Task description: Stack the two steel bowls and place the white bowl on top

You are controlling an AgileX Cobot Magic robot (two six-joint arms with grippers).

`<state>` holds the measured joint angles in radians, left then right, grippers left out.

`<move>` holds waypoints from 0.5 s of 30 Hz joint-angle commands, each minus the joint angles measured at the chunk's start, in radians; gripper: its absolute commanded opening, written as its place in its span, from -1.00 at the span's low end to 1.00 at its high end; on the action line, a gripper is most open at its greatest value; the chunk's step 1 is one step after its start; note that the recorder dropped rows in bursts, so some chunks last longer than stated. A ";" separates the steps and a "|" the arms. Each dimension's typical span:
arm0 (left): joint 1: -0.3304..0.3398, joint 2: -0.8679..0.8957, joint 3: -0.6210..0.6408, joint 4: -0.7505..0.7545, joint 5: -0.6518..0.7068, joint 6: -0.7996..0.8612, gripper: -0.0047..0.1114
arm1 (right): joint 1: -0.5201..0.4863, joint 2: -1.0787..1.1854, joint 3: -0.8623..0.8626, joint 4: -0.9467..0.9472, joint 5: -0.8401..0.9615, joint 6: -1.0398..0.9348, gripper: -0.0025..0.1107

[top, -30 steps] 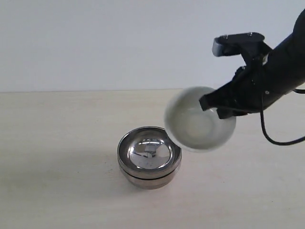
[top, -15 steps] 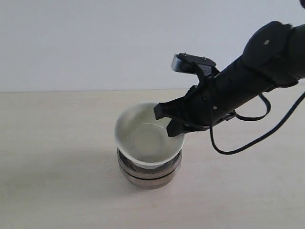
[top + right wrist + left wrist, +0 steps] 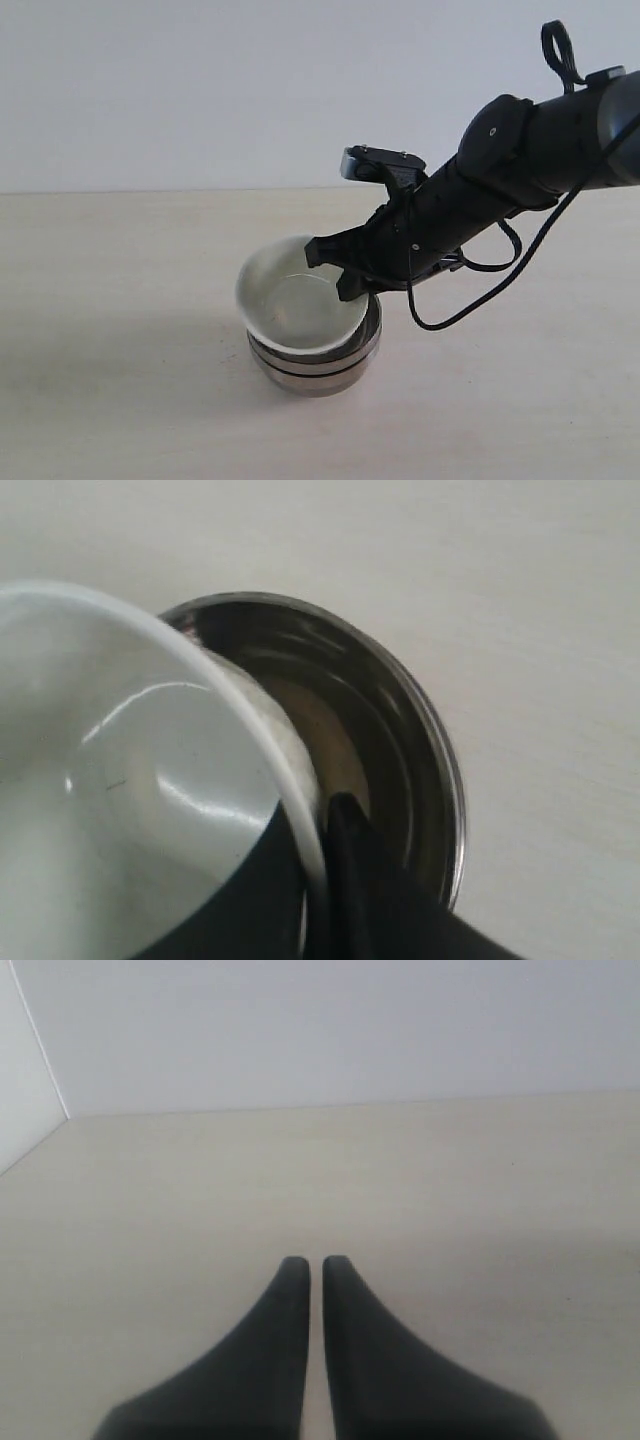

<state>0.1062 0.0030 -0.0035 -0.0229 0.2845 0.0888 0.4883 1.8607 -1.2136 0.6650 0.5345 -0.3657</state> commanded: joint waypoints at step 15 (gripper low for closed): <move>0.001 -0.003 0.003 -0.003 0.000 -0.011 -0.85 | 0.000 -0.003 -0.009 -0.115 0.014 0.049 -0.96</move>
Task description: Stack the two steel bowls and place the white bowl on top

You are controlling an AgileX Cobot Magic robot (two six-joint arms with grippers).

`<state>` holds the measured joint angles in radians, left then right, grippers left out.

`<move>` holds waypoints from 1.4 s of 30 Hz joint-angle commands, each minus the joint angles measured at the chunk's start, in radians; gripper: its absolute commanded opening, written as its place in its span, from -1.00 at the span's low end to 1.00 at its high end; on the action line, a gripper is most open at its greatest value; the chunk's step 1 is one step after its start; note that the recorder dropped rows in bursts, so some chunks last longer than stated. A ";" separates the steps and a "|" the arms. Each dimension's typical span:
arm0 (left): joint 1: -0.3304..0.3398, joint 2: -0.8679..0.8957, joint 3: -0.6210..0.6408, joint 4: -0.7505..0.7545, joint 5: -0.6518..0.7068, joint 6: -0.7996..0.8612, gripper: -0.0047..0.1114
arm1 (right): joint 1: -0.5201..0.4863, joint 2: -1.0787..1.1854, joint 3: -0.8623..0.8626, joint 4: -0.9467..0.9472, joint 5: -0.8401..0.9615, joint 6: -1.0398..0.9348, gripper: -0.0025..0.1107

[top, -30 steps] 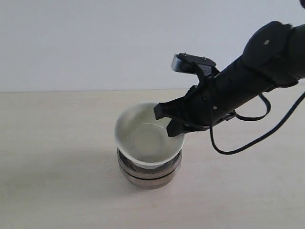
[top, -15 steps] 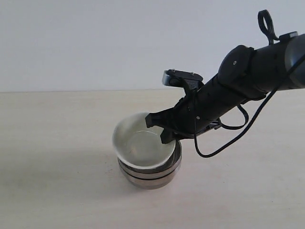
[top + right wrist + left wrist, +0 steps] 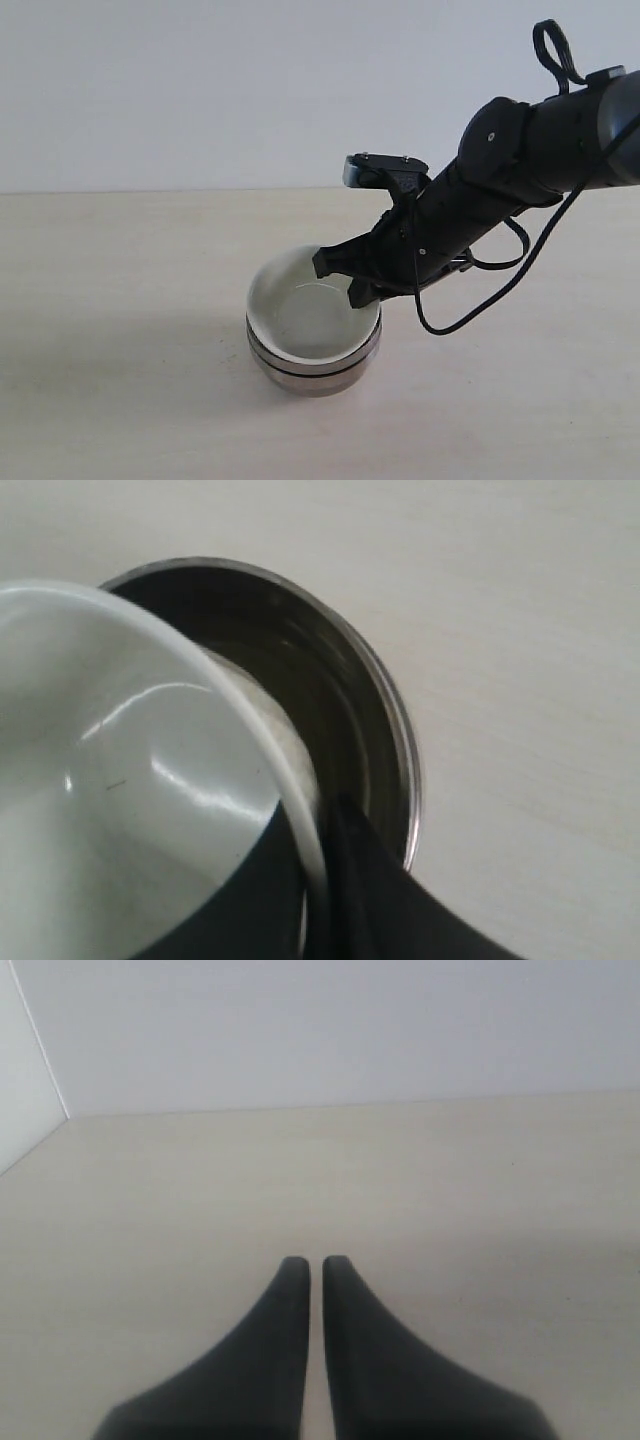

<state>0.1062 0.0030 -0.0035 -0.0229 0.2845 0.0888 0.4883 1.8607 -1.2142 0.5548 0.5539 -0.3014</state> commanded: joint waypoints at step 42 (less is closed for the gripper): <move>0.001 -0.003 0.003 -0.003 0.000 -0.011 -0.85 | 0.000 -0.083 -0.087 -0.085 0.057 -0.026 -0.96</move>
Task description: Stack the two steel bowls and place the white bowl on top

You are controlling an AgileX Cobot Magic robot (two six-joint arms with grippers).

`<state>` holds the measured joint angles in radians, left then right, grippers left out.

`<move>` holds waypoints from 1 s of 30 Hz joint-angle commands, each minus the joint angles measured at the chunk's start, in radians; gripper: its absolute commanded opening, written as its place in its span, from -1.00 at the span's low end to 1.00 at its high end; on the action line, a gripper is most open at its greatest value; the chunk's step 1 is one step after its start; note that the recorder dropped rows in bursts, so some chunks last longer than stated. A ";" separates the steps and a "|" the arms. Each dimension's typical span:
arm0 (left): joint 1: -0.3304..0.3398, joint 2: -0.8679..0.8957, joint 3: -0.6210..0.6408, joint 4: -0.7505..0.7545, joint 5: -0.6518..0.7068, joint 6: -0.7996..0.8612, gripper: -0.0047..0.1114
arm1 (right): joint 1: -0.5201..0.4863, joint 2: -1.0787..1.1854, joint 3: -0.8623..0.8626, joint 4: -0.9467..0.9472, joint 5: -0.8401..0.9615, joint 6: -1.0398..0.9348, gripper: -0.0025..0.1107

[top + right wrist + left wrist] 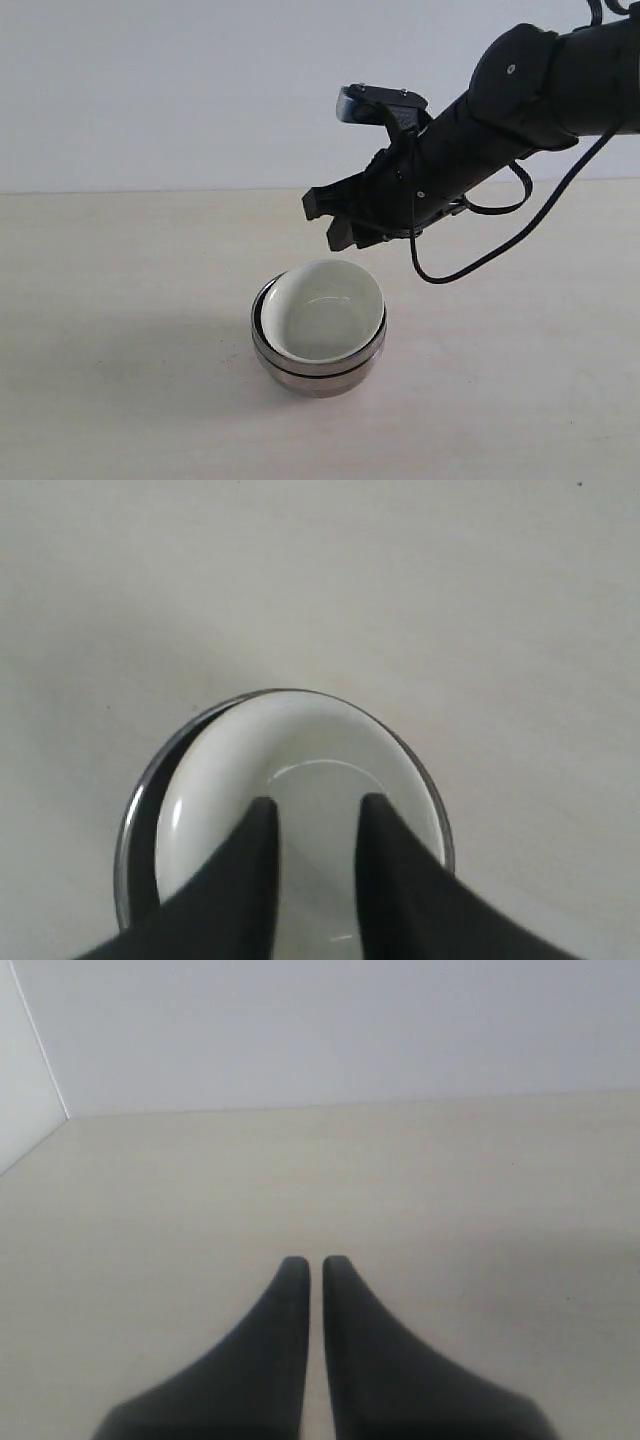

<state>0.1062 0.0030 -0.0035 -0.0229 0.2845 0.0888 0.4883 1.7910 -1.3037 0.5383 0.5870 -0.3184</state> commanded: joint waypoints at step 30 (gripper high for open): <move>0.001 -0.003 0.003 -0.003 0.000 -0.011 -0.85 | 0.040 -0.002 0.118 -0.031 -0.117 -0.031 -0.96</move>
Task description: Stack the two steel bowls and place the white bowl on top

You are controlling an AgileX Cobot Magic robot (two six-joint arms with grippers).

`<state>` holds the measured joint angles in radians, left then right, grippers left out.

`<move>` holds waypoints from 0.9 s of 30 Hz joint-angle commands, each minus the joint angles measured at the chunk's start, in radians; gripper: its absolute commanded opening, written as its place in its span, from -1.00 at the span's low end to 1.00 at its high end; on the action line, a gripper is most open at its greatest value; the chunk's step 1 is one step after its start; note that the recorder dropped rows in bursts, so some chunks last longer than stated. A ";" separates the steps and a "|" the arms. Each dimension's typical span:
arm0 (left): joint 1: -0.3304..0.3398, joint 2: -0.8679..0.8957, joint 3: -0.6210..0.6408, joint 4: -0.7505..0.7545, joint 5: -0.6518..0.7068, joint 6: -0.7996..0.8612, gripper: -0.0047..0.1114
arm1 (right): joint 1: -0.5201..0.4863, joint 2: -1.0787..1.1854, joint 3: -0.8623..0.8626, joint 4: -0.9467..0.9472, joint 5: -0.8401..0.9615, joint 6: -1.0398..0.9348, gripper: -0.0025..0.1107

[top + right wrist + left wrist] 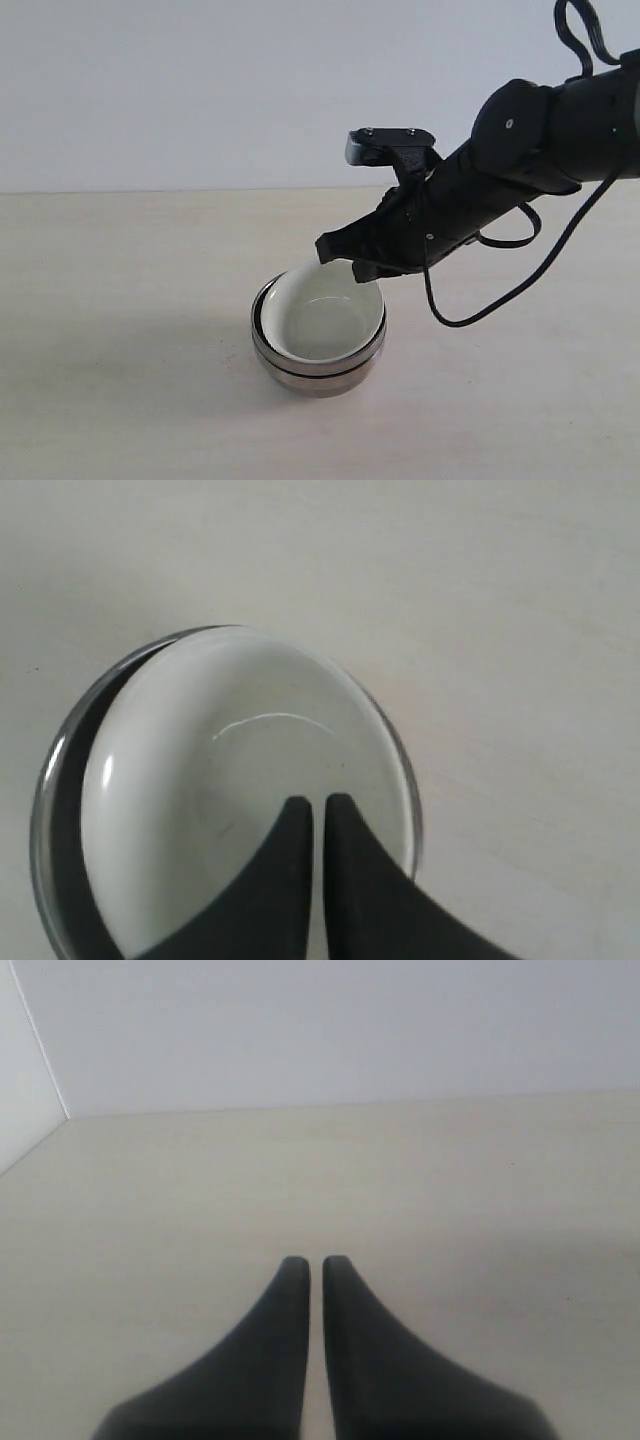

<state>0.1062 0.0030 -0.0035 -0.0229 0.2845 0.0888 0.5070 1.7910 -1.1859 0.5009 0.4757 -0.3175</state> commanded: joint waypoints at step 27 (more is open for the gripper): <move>0.001 -0.003 0.003 -0.003 0.000 -0.011 -0.85 | 0.022 0.027 -0.002 -0.003 -0.121 -0.051 -0.96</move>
<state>0.1062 0.0030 -0.0035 -0.0229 0.2845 0.0888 0.5282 1.8081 -1.1859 0.5076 0.3768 -0.3575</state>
